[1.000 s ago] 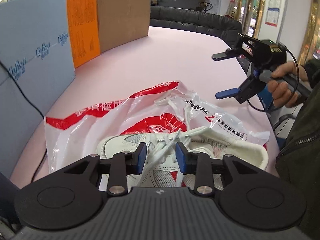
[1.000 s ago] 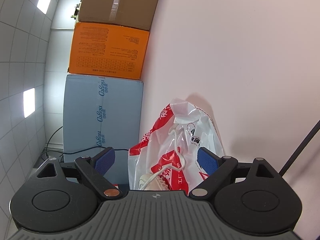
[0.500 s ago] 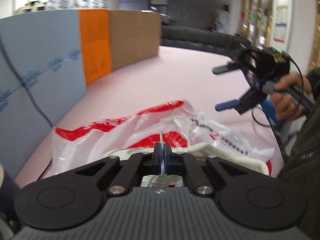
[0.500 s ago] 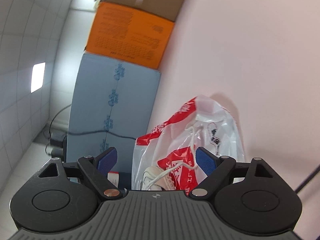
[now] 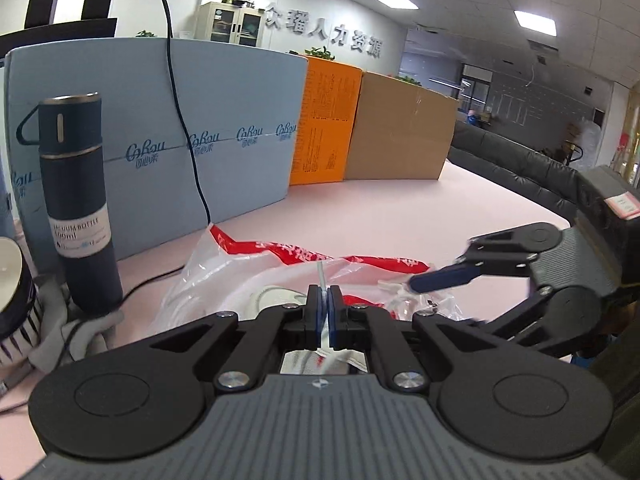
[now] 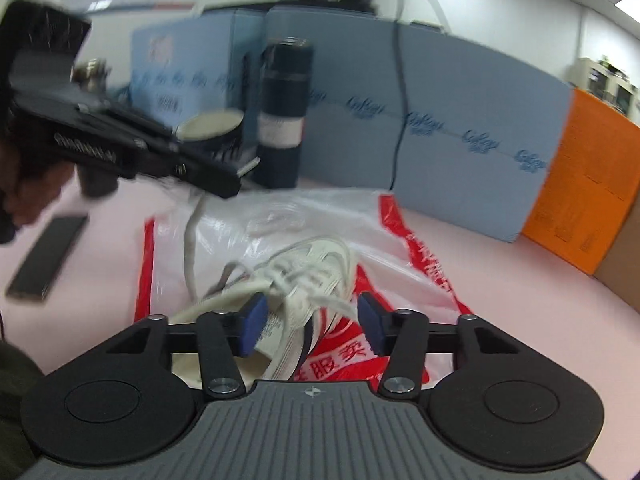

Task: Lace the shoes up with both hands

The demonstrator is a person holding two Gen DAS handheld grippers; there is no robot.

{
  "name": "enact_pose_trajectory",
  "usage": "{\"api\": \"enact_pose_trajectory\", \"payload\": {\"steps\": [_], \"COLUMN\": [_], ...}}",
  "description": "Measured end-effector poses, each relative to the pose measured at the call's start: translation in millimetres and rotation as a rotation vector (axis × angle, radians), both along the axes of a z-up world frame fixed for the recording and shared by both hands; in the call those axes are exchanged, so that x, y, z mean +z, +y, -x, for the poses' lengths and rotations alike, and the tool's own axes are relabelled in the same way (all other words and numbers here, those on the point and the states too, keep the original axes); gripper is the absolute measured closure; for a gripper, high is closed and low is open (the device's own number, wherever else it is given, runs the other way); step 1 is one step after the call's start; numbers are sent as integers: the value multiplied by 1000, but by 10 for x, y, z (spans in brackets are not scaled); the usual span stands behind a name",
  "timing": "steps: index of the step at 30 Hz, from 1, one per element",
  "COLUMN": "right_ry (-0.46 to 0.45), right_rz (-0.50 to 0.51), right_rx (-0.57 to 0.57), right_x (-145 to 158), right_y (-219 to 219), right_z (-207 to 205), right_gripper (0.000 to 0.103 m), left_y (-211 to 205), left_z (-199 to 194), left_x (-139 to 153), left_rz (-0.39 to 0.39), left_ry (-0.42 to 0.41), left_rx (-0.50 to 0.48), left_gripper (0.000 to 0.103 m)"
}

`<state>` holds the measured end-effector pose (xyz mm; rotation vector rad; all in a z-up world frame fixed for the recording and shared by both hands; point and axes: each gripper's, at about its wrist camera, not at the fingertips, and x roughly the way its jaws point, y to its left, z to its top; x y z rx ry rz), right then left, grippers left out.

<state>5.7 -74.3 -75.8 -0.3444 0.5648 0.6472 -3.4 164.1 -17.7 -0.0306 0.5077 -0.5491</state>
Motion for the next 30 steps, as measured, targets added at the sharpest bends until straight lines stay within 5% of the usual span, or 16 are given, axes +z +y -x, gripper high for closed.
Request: {"api": "enact_pose_trajectory", "payload": {"steps": [7, 17, 20, 30], "right_ry": [81, 574, 654, 706], "right_rz": [-12, -719, -841, -933], "right_rx": [43, -123, -130, -125], "right_x": [-92, -479, -620, -736], "right_y": [-15, -824, -929, -982], "right_z": [-64, -482, -531, -554], "right_gripper": [90, 91, 91, 91], "left_y": [-365, -853, -963, -1108], "left_z": [141, 38, 10, -63], "left_x": [-96, -175, -200, -232], "left_rz": [-157, -422, -487, -588], "left_ry": [33, 25, 17, 33], "left_rx": [-47, -183, -217, -270], "left_gripper": [100, 100, 100, 100]}}
